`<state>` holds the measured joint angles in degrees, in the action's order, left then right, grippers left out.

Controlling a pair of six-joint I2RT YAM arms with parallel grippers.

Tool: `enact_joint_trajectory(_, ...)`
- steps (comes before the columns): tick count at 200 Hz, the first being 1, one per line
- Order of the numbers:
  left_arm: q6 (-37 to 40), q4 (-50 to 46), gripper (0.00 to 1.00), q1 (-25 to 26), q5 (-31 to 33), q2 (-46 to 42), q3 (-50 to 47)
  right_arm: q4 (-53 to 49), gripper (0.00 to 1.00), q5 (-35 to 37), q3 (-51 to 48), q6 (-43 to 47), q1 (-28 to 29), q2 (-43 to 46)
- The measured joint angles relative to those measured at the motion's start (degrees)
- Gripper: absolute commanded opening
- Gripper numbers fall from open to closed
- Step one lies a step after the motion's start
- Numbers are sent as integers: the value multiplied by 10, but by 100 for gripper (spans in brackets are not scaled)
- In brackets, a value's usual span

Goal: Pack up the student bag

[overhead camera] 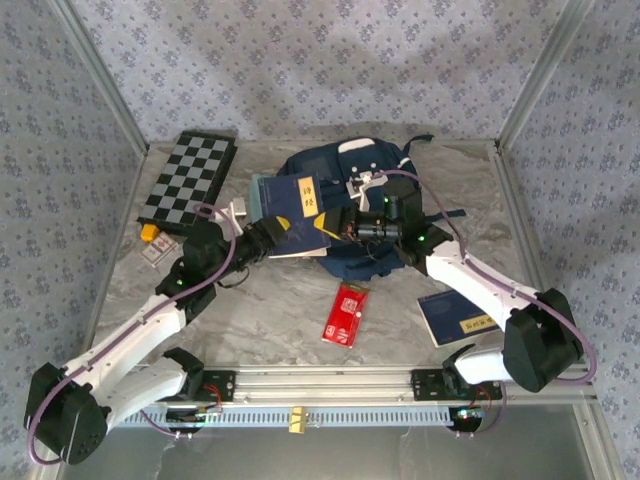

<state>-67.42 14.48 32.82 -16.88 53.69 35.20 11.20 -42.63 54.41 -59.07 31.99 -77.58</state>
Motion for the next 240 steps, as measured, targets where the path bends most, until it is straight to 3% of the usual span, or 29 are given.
enact_joint_trajectory(20, 1, 7, 13, 2, 2, 0, 0, -3, 0, -2, 0, 5, -3, 0)
enact_joint_trajectory(37, 1, 8, 6, 3, 2, 0, 0, -7, 11, -2, -1, 10, -4, 0)
enact_joint_trajectory(57, 0, 9, 0, 6, 1, 0, 0, -21, 36, -1, -4, 21, -5, 1)
enact_joint_trajectory(66, 0, 14, 0, 8, 1, 0, 0, -31, 61, 0, -8, 29, -7, 4)
enact_joint_trajectory(73, 0, 18, 0, 9, 0, 0, 0, -38, 74, 1, -13, 33, -8, 7)
enact_joint_trajectory(84, 0, 24, 0, 13, -1, 2, 0, -52, 84, 4, -21, 36, -10, 14)
enact_joint_trajectory(101, -2, 35, 0, 22, 0, 12, 0, -66, 90, 8, -31, 43, -15, 24)
enact_joint_trajectory(127, -1, 47, 0, 43, 0, 43, 11, -61, 91, 1, -32, 36, -17, 25)
enact_joint_trajectory(169, 10, 46, 0, 52, 8, 63, 24, -3, 85, -27, -51, -5, -23, 40)
enact_joint_trajectory(192, 20, 33, 0, 52, 18, 61, 27, -1, 75, -30, -64, -13, -36, 75)
enact_joint_trajectory(216, 24, 26, 0, 52, 25, 61, 27, 7, 57, -35, -66, -21, -42, 91)
enact_joint_trajectory(240, 24, 26, 0, 56, 30, 61, 27, 8, 53, -37, -68, -20, -42, 89)
